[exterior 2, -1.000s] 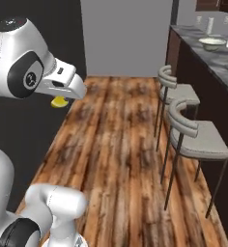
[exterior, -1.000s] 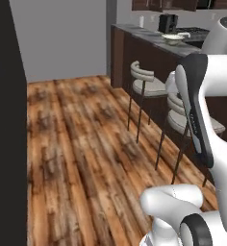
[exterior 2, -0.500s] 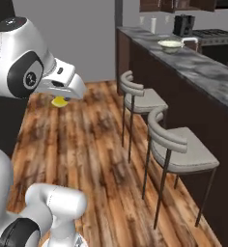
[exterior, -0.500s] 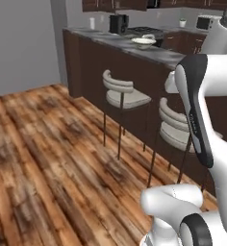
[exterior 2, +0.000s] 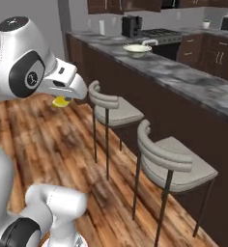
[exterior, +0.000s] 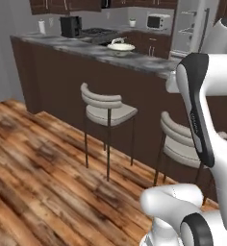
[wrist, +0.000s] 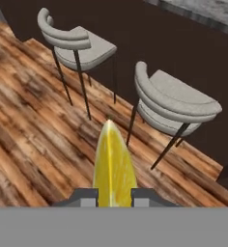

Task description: There is a bowl on the dining counter. Grab a lemon wedge from the fridge and place it in the bowl. Then get the liquor bottle and glass cup from the cabinet and place them next to the bowl.

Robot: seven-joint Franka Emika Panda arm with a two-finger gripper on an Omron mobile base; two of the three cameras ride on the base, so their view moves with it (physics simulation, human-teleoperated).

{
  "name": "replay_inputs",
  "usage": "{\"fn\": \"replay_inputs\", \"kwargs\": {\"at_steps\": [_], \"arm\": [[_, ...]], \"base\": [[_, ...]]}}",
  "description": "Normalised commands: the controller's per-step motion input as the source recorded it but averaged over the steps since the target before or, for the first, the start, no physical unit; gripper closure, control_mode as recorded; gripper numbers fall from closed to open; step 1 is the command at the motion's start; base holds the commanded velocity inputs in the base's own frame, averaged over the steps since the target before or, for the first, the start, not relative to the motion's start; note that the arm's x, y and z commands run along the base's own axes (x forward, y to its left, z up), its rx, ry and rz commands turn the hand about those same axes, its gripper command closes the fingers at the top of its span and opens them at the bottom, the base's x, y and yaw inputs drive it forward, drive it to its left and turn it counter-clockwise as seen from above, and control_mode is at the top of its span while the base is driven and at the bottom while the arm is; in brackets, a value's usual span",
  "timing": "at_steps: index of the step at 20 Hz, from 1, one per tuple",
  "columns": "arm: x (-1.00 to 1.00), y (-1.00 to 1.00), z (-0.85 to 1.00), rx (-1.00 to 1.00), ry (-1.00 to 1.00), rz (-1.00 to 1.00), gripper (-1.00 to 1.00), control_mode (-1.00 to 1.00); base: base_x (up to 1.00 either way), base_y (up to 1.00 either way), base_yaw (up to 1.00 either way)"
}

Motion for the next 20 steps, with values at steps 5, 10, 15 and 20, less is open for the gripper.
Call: {"fn": "replay_inputs", "kwargs": {"at_steps": [5, 10, 15, 20], "arm": [[0.0, 0.0, 0.0, 0.0, 0.0, 0.0, 1.0, 1.0], [0.0, 0.0, 0.0, 0.0, 0.0, 0.0, 1.0, 1.0], [0.0, 0.0, 0.0, 0.0, 0.0, 0.0, 1.0, 1.0], [0.0, 0.0, 0.0, 0.0, 0.0, 0.0, 1.0, 1.0]], "base": [[0.69, 1.0, -0.43], [0.66, 1.0, -0.42], [0.66, 1.0, -0.43], [0.62, 1.0, -0.42]]}}
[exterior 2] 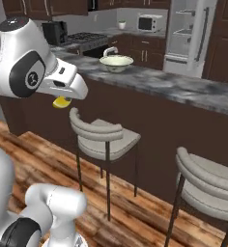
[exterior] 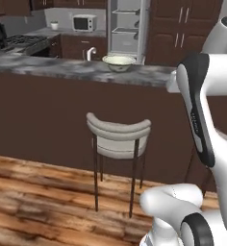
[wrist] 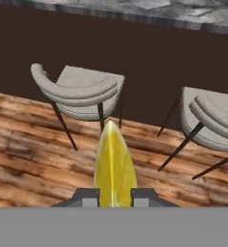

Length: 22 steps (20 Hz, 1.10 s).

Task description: There is a bowl on the dining counter. Grab a lemon wedge from the fridge and place it in the bowl. Then get the liquor bottle and glass cup from the cabinet and place them next to the bowl.

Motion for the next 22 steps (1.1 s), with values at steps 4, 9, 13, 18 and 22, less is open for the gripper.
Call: {"fn": "replay_inputs", "kwargs": {"at_steps": [4, 9, 13, 18, 22], "arm": [[0.0, 0.0, 0.0, 0.0, 0.0, 0.0, 1.0, 1.0], [0.0, 0.0, 0.0, 0.0, 0.0, 0.0, 1.0, 1.0], [0.0, 0.0, 0.0, 0.0, 0.0, 0.0, 1.0, 1.0], [0.0, 0.0, 0.0, 0.0, 0.0, 0.0, 1.0, 1.0], [0.0, 0.0, 0.0, 0.0, 0.0, 0.0, 1.0, 1.0]], "base": [[0.66, 0.99, -0.41], [0.78, 0.8, -0.39], [0.86, 0.59, -0.35], [0.87, 0.38, -0.31], [0.81, 0.33, -0.28]]}}
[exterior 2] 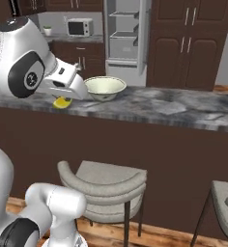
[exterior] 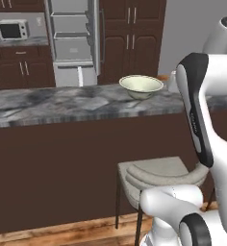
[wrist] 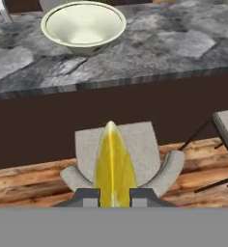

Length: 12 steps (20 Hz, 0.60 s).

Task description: There is a bowl on the dining counter. Grab a lemon wedge from the fridge and place it in the bowl. Then get the liquor bottle and glass cup from the cabinet and place them next to the bowl.

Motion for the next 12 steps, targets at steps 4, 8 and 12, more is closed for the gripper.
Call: {"fn": "replay_inputs", "kwargs": {"at_steps": [4, 8, 12], "arm": [[0.0, 0.0, 0.0, 0.0, 0.0, 0.0, 1.0, 1.0], [0.54, 0.21, 0.14, 0.0, 0.0, -0.17, 1.0, -1.0], [0.71, 0.06, 0.25, 0.02, 0.0, -0.07, 1.0, -1.0]], "base": [[0.76, 0.33, -0.25], [0.0, 0.0, 0.0], [0.0, 0.0, 0.0]]}}
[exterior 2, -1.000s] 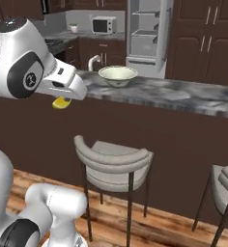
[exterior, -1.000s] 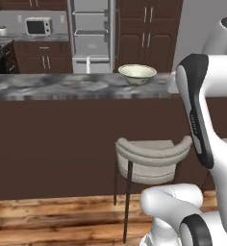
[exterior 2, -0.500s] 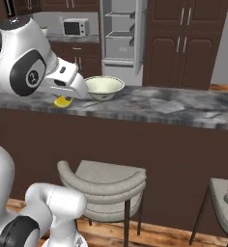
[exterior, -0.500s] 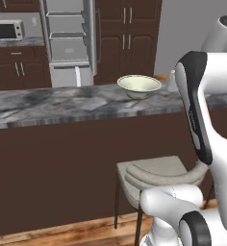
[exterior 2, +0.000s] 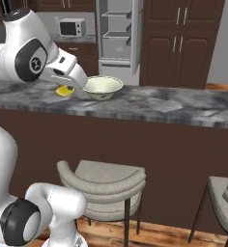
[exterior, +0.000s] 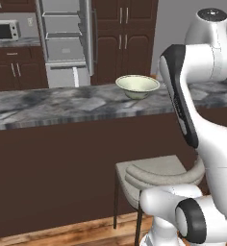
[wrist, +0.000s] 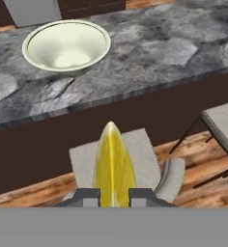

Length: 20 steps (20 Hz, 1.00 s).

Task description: There is a bowl on the dining counter. Grab a lemon wedge from the fridge and place it in the bowl. Then get the liquor bottle and glass cup from the cabinet and place them next to the bowl.

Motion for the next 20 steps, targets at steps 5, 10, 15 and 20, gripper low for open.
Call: {"fn": "replay_inputs", "kwargs": {"at_steps": [5, 10, 15, 20], "arm": [[0.97, 0.0, 0.14, 0.05, 0.0, -0.01, 1.0, -1.0], [0.99, 0.04, -0.1, 0.02, 0.0, 0.0, 1.0, -1.0], [0.99, 0.17, -0.41, 0.0, 0.0, 0.0, 1.0, -1.0], [1.0, 0.04, -0.31, 0.0, 0.0, 0.0, 1.0, -1.0]], "base": [[0.0, 0.0, 0.0], [0.0, 0.0, 0.0], [0.0, 0.0, 0.0], [0.0, 0.0, 0.0]]}}
